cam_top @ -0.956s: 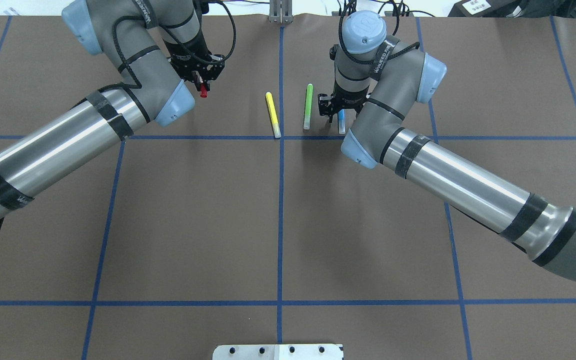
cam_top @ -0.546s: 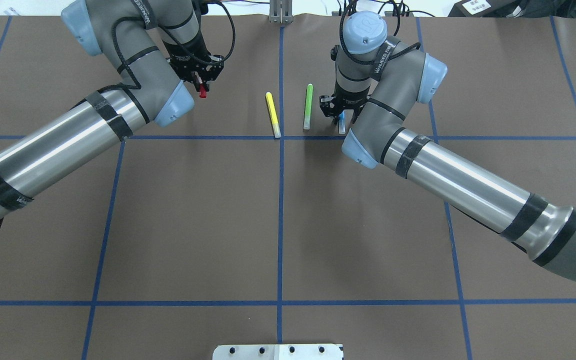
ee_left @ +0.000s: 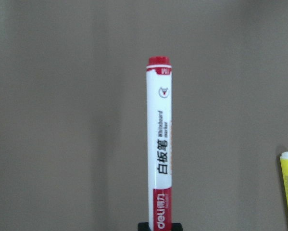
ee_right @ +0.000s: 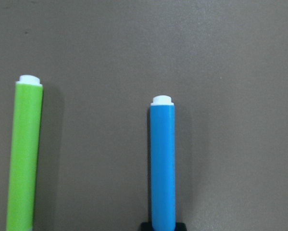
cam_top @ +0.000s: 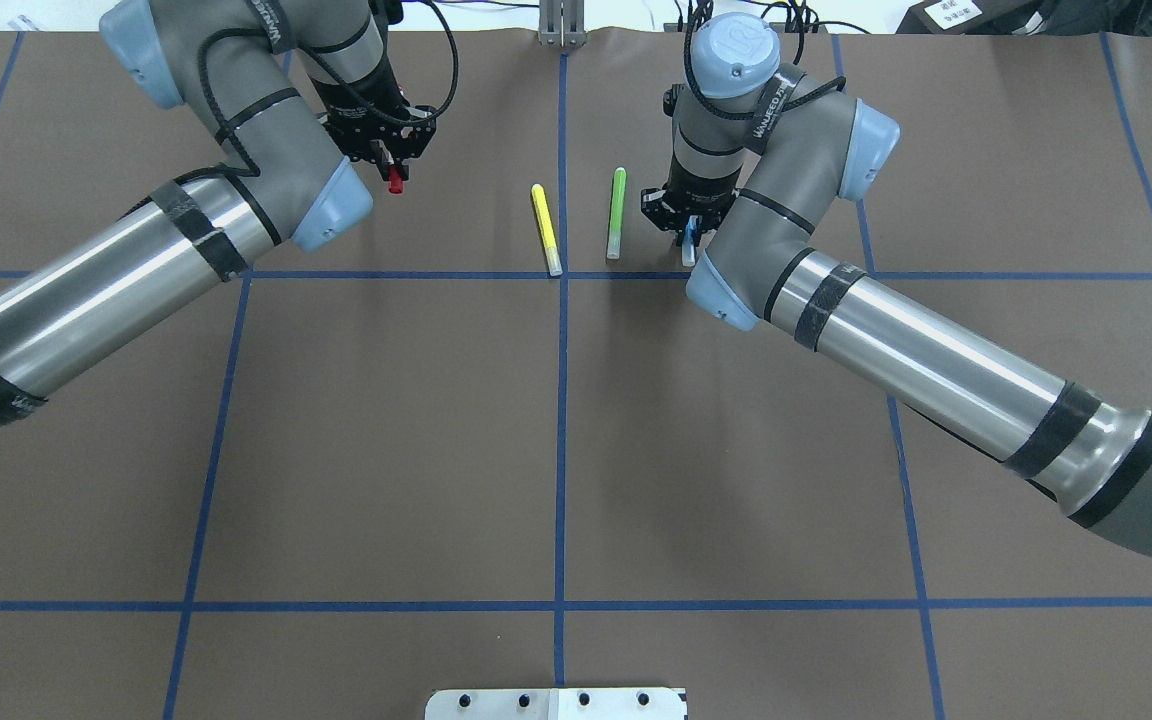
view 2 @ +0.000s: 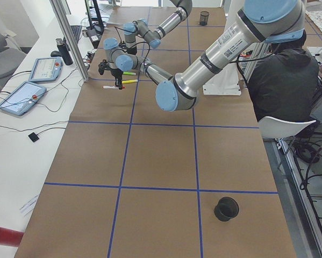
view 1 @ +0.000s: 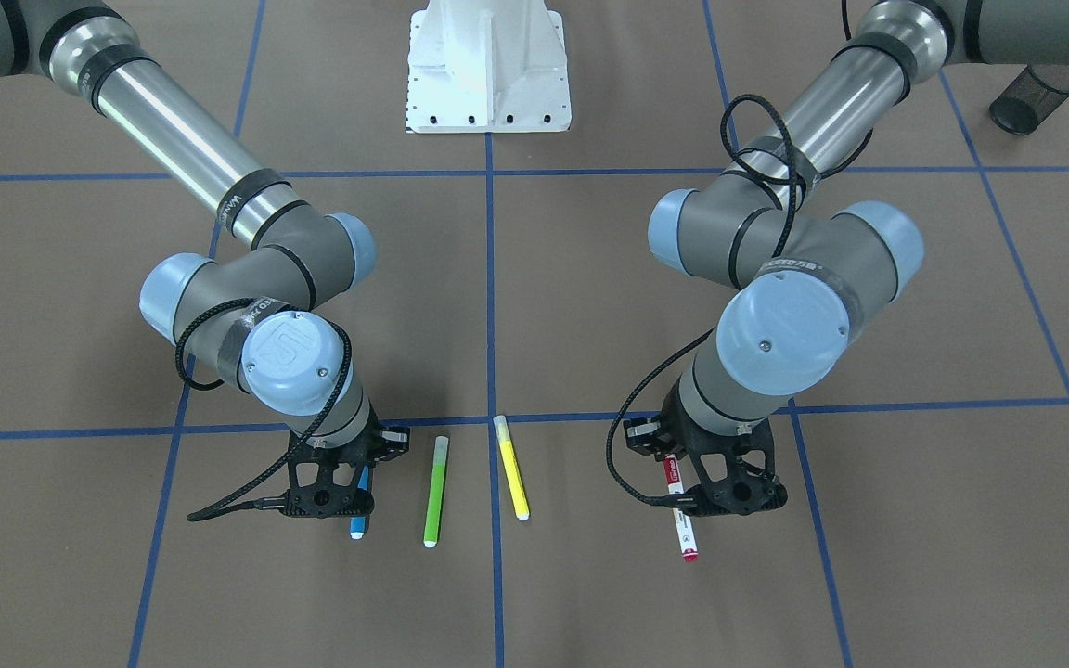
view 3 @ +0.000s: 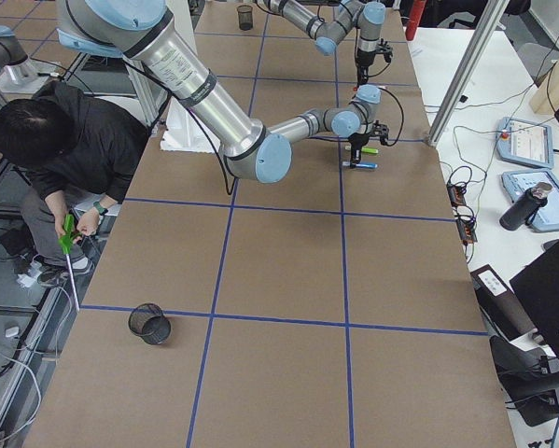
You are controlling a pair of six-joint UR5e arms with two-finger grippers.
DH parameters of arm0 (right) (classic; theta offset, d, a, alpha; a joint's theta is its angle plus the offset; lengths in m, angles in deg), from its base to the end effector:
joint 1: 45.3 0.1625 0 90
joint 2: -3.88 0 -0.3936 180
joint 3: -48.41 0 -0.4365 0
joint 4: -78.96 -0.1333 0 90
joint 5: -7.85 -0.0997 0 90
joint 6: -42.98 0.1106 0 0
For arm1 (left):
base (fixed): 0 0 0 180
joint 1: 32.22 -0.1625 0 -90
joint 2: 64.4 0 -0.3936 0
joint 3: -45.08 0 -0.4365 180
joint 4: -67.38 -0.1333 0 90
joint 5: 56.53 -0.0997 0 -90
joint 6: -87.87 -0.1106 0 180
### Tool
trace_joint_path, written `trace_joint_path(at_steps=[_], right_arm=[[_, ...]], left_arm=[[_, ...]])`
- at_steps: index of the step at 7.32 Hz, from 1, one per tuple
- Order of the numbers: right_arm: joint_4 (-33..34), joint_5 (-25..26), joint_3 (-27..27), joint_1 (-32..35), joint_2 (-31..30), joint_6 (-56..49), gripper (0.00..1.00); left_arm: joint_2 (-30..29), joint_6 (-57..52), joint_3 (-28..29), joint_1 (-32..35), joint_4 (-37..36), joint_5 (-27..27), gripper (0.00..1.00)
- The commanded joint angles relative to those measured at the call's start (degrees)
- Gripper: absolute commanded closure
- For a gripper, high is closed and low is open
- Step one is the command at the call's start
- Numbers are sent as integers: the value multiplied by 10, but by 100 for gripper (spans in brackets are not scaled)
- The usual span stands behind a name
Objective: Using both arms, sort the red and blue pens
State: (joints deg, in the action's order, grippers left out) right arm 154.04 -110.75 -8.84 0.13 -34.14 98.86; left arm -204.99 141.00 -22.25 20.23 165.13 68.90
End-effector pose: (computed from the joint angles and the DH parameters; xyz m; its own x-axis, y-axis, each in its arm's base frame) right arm -0.5458 -0.6685 0.2856 0.7259 0.0351 0.6869 -0.0359 0.9993 -0.0131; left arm 0.4469 -0.6949 0.2231 0.6601 -0.0565 -0.7491 0.0549 0.9981 -0.0269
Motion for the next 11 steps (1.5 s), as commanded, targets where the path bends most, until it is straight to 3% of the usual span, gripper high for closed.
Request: trace_joint_path(at_steps=[1,3,6,8,11], right_arm=[[3,-22,-18,20,0,-3,100],[42,-59,-67,56,-15,-13,100],[151,-54,-193,90,-91,-109,100],[228,-53,-305,128,-186,-241,100],[354,-15,-400,180,-250,-417,100]], left_arm=[[98,-39,-124,34,-43,44,100],[204,-148,-272,68,-147,42,100],[431,-279,-442,117,-158,32,100],[527,-405,-483,188,-159,15,100],[622,-545,-483,268,-161,12,100]])
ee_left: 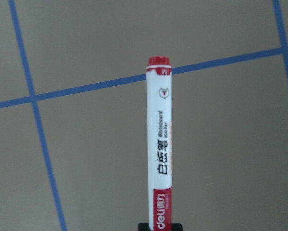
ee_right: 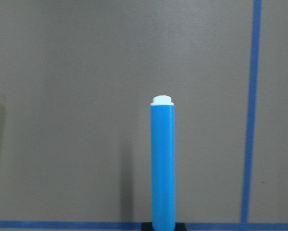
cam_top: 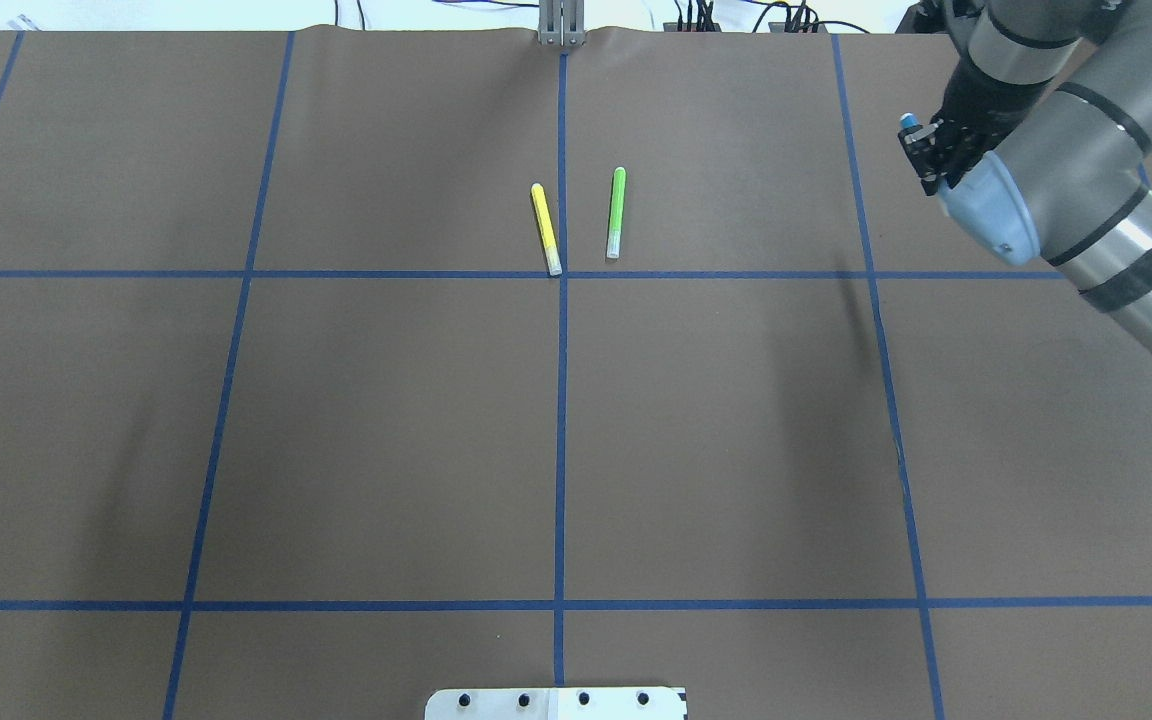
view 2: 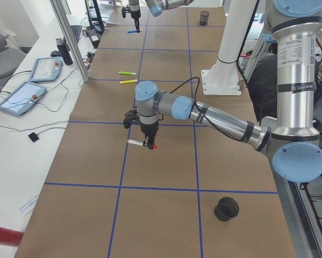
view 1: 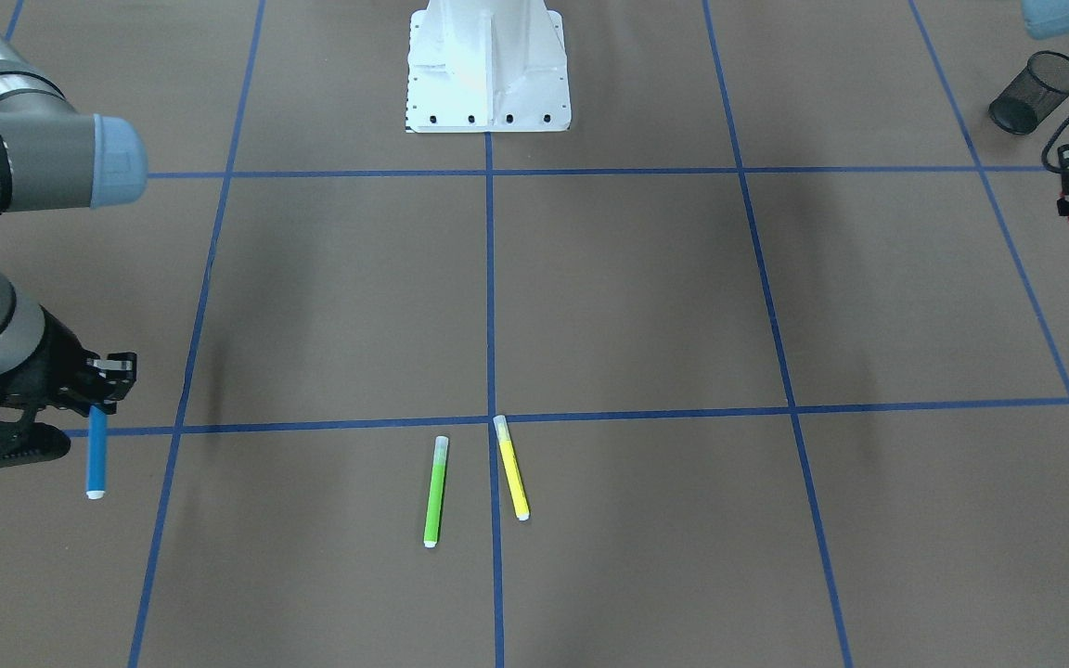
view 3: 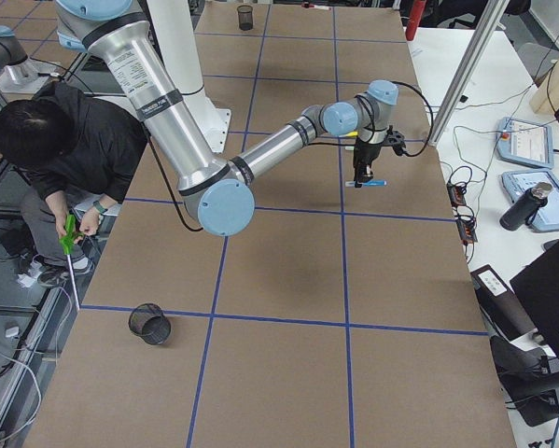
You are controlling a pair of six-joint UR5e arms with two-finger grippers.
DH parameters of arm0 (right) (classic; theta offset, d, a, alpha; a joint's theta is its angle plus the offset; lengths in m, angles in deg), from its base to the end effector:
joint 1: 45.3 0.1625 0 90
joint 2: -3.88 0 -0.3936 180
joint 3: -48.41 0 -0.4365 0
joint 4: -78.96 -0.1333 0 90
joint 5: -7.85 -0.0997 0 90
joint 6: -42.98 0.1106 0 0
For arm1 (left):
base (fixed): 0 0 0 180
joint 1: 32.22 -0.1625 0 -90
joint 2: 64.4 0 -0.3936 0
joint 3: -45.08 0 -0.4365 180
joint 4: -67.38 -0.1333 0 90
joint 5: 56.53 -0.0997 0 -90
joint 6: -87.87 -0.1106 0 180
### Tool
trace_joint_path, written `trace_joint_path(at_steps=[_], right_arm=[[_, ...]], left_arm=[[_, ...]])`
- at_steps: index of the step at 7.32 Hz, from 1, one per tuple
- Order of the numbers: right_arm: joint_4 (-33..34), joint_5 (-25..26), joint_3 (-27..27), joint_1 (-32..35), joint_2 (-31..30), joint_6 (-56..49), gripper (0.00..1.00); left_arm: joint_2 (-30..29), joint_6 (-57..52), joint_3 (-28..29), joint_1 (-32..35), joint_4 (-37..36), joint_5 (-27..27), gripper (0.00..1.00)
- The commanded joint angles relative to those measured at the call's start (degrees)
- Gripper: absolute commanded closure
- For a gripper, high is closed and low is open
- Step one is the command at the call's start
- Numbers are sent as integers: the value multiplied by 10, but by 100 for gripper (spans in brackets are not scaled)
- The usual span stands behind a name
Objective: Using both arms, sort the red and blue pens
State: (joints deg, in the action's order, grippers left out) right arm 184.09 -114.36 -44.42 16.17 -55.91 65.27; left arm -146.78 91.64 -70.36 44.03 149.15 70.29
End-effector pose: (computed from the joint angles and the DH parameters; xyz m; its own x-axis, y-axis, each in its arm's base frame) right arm -0.2631 -0.6396 0.3230 0.7877 -0.1901 0.5859 0.1683 0.9814 0.0922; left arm 0.0481 -0.4787 0.4897 0.7676 0.2237 -0.6006 -0.1843 0.9746 0.1274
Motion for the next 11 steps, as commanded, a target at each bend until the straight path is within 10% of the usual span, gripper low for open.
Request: trace_joint_path(at_steps=[1,5,8,11], right_arm=[[83,23,-58,49,-53,-172,100],[153,122,-60,153,-113,-457,100],[322,114,-61,181,-120,-478,100],[352,26,-82,231,-162,-480,100]], left_arm=[[76,-54,1,37,-3,-10,100],[125,-158,24,116,-5,-97,100],[127,-164,55,175,-111,-91,100],[212,-166,77,265,-189,44,100]])
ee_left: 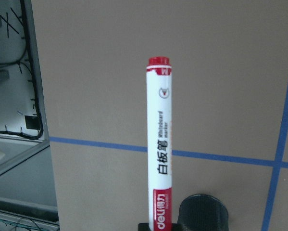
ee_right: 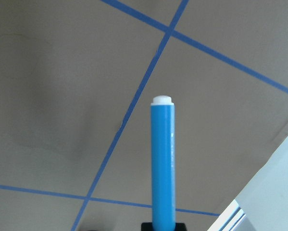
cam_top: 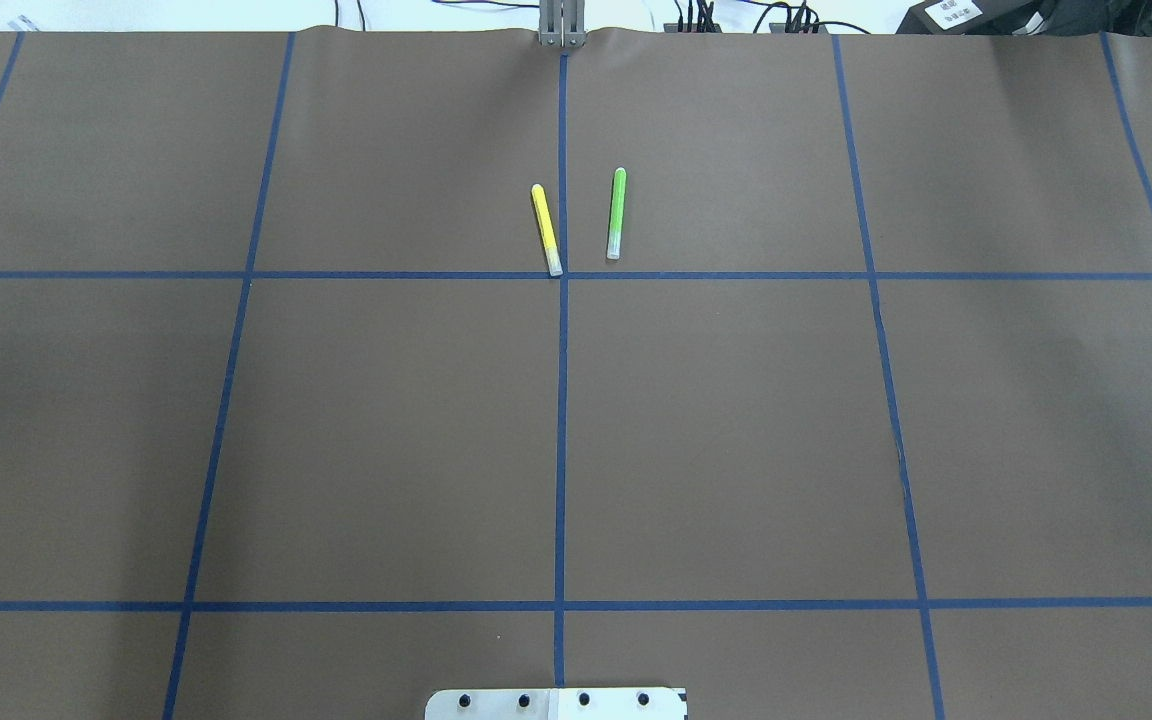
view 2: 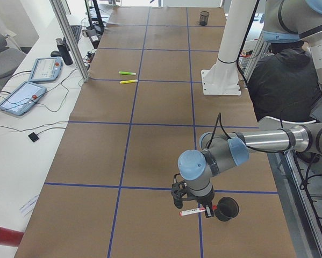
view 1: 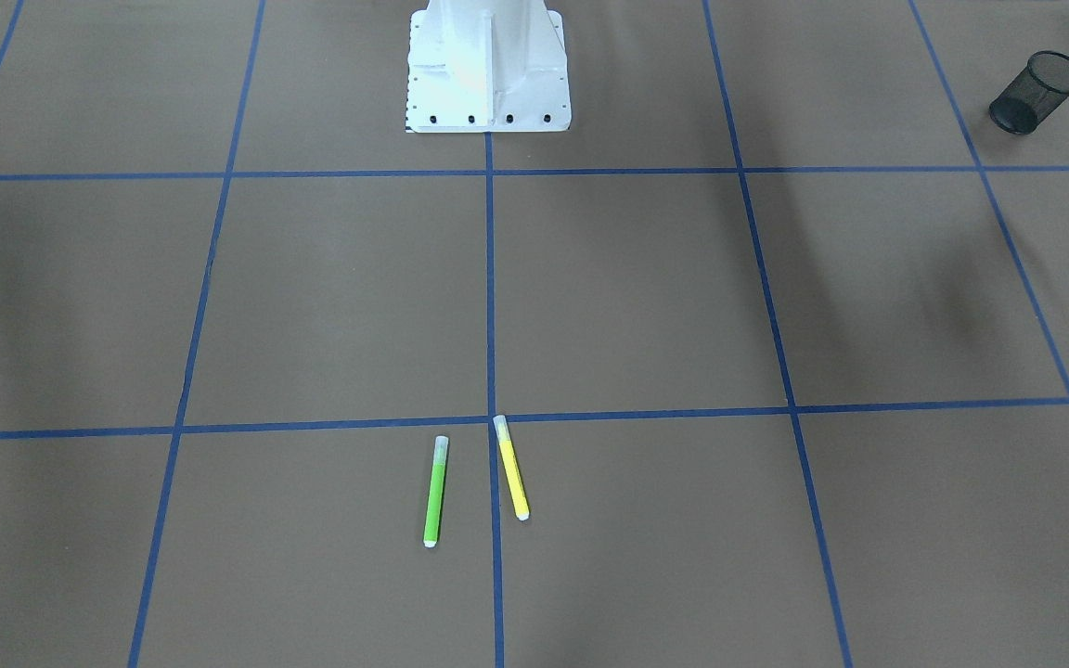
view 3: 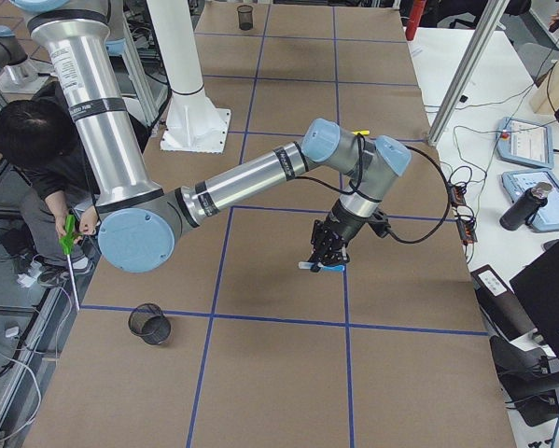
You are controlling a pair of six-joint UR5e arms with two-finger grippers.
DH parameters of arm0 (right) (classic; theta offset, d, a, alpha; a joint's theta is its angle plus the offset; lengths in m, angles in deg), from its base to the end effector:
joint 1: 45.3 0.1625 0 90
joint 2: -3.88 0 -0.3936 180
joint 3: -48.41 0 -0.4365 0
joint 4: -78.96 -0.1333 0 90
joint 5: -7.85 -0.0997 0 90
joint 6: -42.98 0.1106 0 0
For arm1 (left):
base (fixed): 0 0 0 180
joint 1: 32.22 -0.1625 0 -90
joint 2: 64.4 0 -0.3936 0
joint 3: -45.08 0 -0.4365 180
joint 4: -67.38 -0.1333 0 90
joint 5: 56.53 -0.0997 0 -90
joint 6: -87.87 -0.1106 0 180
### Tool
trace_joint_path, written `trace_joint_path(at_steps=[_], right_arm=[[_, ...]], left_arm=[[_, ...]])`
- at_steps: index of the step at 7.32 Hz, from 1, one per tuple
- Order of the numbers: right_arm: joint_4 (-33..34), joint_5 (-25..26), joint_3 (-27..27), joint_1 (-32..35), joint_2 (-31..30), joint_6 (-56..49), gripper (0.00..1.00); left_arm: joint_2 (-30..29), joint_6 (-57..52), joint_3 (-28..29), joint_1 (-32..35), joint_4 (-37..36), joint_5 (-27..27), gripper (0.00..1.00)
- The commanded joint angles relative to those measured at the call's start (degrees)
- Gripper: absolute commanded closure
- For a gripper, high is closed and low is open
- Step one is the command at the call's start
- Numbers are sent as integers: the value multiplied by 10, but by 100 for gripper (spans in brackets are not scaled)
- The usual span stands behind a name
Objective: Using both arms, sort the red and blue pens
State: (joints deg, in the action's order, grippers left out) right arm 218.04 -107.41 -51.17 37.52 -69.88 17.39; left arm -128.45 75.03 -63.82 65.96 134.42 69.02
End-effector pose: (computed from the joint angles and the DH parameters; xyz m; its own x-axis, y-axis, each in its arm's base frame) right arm 0.0160 -0.5615 0.4815 0.7787 -0.3449 0.5242 0.5002 0.8455 -0.1868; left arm -0.1113 -0.2894 0.6978 0.7722 -0.2030 -0.6020 -0.0496 0.9254 -0.3758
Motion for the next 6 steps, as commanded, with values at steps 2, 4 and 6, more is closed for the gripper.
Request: trace_joint_path(at_steps=[2,4,6], right_arm=[[37,-47,-40,18,-30,-2,100],[42,-49,-65,18,-42,3,100],[42,-52,-74,17,-40,5,100]], left_arm=[[30,-1,18,100,-190,76,100],[29,-2,17,142,-336,125,100],[28,-1,51,142,-377,180,100]])
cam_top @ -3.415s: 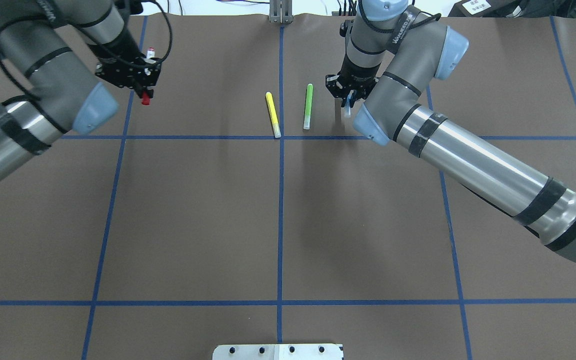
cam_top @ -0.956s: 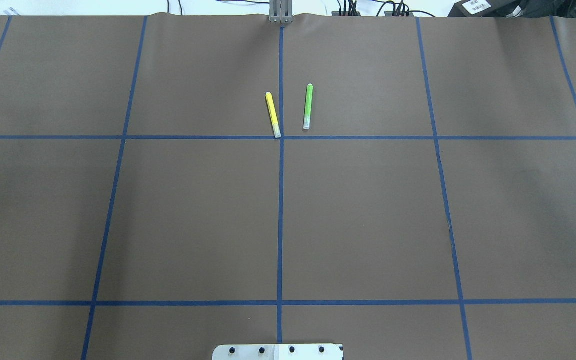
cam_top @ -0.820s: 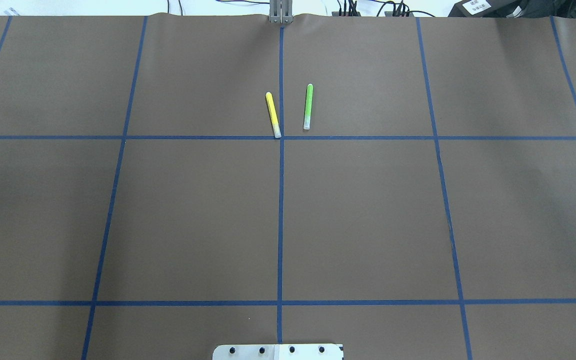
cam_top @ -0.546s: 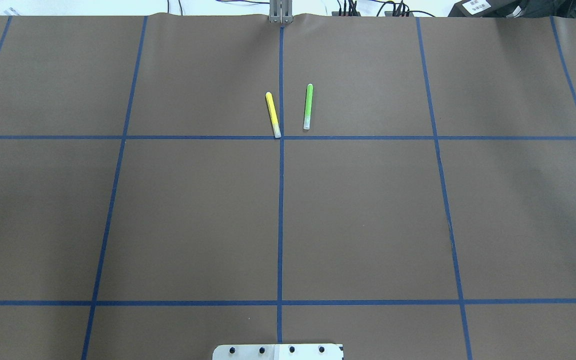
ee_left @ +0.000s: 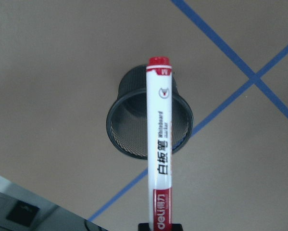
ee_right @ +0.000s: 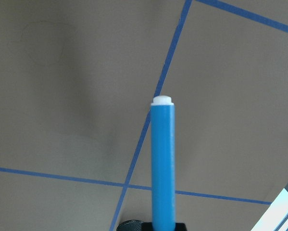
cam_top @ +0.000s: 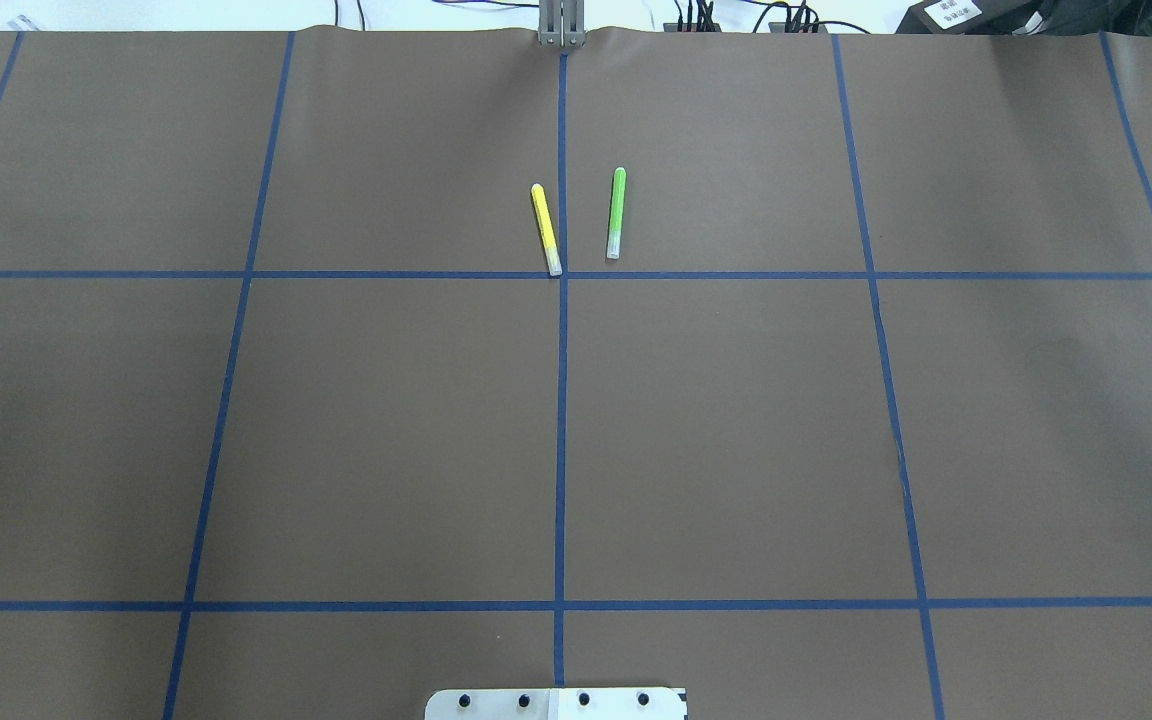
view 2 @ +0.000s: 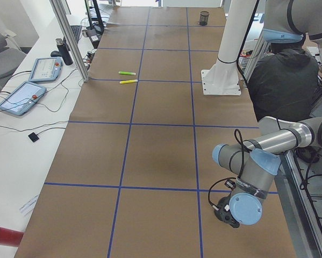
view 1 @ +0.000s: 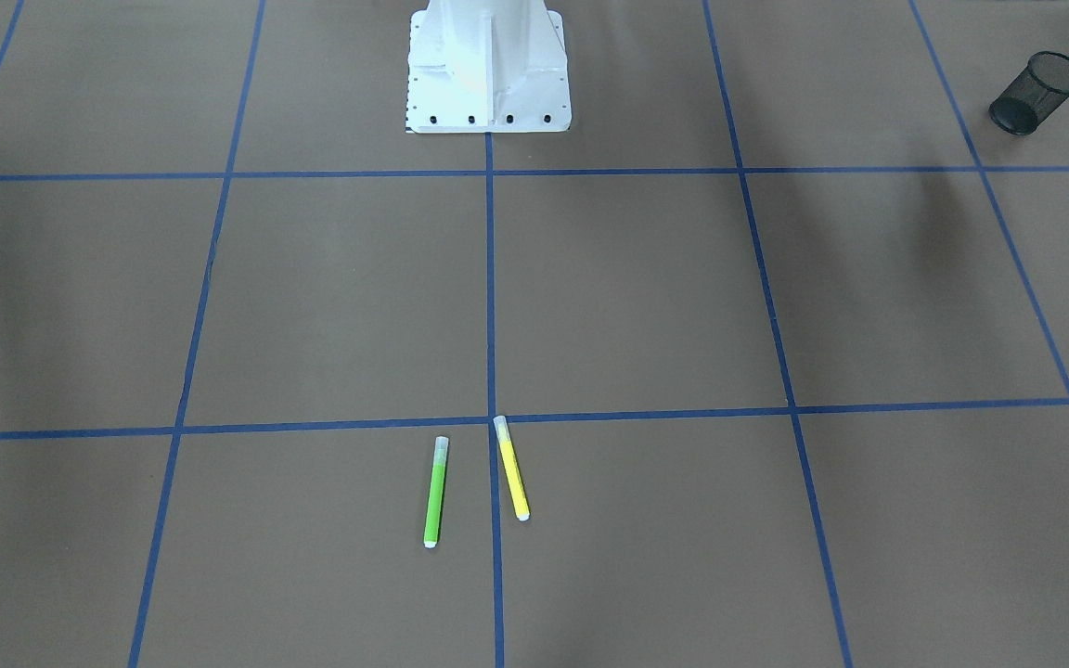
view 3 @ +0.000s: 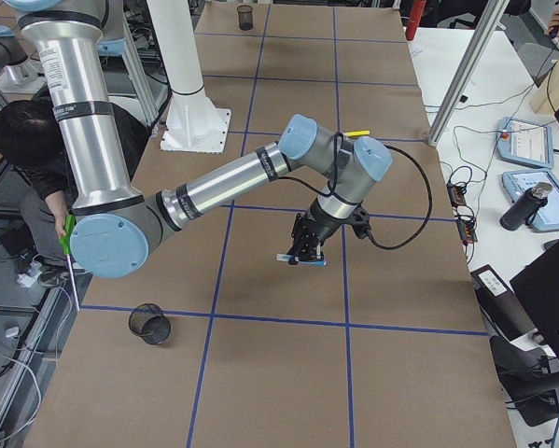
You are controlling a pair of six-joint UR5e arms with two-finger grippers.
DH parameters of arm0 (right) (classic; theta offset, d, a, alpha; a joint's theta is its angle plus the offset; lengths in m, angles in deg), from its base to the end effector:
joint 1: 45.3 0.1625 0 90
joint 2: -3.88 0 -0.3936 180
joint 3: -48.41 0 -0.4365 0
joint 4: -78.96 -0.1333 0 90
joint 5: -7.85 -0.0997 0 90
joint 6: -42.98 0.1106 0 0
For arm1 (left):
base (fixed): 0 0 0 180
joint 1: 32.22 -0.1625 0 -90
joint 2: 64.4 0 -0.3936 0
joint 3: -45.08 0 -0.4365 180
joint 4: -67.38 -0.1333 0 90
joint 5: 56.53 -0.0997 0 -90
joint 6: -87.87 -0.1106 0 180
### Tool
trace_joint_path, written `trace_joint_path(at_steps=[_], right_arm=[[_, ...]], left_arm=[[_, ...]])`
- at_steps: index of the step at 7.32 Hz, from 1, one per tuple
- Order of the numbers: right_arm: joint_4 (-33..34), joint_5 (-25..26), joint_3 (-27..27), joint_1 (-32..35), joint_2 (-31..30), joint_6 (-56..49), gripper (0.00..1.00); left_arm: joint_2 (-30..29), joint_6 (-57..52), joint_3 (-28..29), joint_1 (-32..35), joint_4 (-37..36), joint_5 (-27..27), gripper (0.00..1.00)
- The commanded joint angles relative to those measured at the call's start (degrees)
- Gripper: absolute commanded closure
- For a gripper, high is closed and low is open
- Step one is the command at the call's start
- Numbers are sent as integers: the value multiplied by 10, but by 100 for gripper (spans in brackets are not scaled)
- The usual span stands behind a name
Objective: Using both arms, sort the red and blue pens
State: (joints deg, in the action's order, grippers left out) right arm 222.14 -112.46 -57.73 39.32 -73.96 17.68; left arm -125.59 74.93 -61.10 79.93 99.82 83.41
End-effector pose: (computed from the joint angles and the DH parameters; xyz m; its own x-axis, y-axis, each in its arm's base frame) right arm 0.0286 -0.5225 0.4689 0.7587 -0.2681 0.5937 0.4527 0.8723 -0.1847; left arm -0.1216 -0.1697 0.7207 0.3450 -0.8162 -0.4635 0.0518 0.5096 -0.8588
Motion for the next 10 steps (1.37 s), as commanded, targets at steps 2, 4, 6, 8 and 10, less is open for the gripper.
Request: trace_joint_path(at_steps=[2,4,6,8,10], right_arm=[[0,-11,-8,-1,-1,2,100],[-1,-11,-9,-1,0,1,100],[-1,-11,-10,0,1,1,100],[-1,-11,-10,0,1,1,100],[-1,-10,-7,0,0,-3,100]], left_arm=[[0,-1,53,3,-34,42,100],[0,-1,70,3,-47,67,100],[-1,-1,83,3,-47,80,100],[-2,-1,84,2,-47,95,52],[-10,0,85,2,-42,103,0]])
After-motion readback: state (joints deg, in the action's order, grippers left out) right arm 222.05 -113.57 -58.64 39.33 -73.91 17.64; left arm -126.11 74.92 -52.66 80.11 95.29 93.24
